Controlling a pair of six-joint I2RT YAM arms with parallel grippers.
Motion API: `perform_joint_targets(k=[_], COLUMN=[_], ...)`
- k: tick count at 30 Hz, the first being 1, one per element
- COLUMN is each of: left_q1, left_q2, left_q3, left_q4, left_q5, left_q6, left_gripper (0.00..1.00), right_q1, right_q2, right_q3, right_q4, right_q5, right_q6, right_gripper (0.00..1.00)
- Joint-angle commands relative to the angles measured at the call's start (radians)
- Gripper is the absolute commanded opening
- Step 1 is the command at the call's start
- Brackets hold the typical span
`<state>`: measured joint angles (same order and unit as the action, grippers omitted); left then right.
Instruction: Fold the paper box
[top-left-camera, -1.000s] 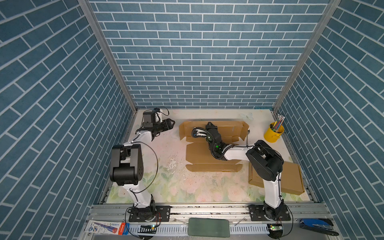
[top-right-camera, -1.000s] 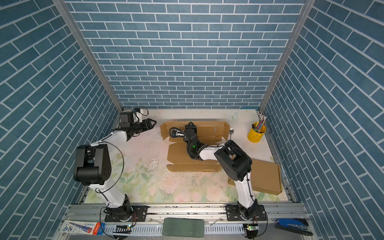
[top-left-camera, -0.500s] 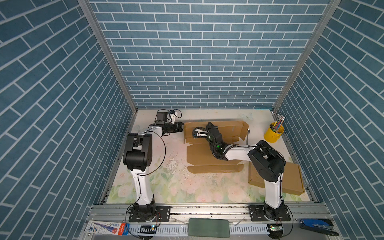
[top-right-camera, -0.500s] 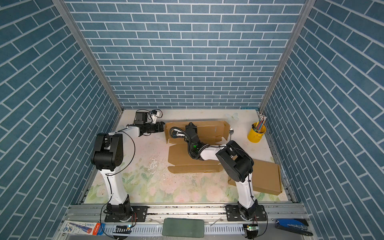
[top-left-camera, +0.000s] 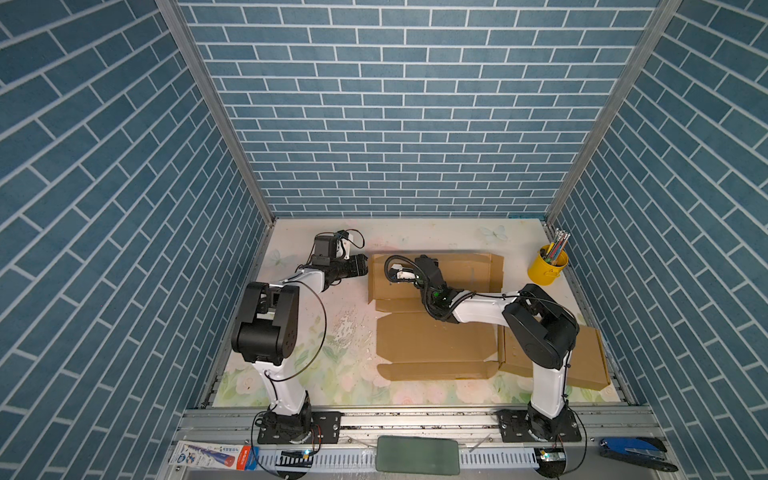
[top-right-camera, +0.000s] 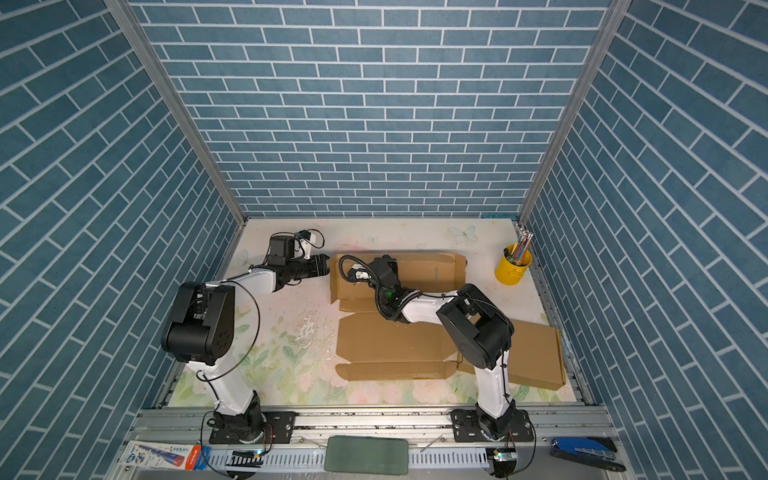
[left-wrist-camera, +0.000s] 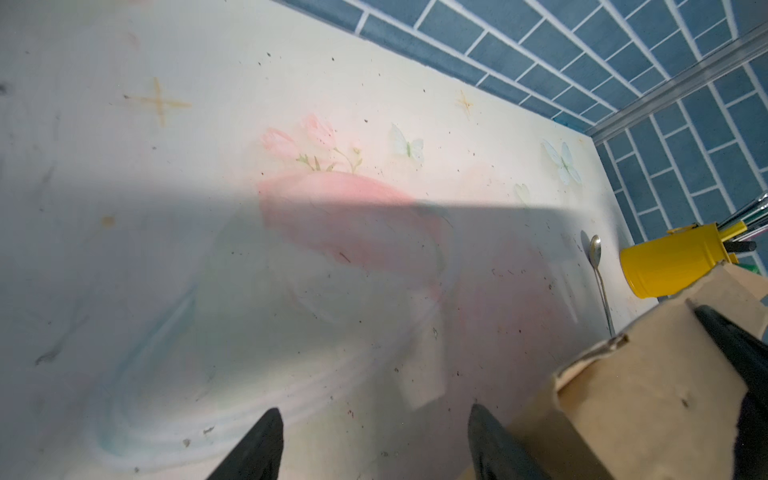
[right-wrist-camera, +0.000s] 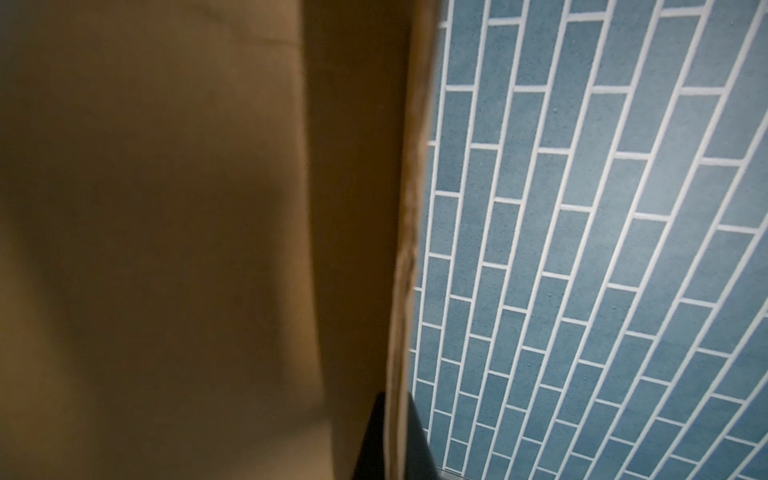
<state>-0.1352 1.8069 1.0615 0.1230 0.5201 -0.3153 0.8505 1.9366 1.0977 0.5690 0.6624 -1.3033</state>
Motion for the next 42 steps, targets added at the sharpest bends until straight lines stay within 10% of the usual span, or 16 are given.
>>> perform_joint_targets(k=[1,9,22,31,42], left_q1=[0.017,0.068,-0.136,-0.325,-0.333], left_q2=[-0.066,-0.269,-0.364,-0.237,-0.132], left_q3=[0.025,0.147,0.152,-0.037,-0.211], left_q4=[-0.048,-0.435,-0.480,-0.159,-0.067], left_q5=[-0.080,-0.395,-0.350,-0.306,-0.304], left_q6=[-0.028,0.007,-0.085,-0.233,-0.278], left_gripper=[0.72,0.73,0.71,0.62,0.48], right_q1=[0.001,-0.085,-0.215,-0.314,-0.468], right_q2=[-0.043,0.014,0.200,0.074,-0.075], right_q3=[0.047,0.458,1.072,0.733,0.268], right_q4=[-0.156,-0.896,-1.748,-1.608,-1.282], right_q5=[-0.020,-0.141,-0.468,-0.682,-0.977], right_q6=[0.068,0.500,1.316,1.666,1.765], right_gripper=[0.00,0.00,0.00,0.01,0.50])
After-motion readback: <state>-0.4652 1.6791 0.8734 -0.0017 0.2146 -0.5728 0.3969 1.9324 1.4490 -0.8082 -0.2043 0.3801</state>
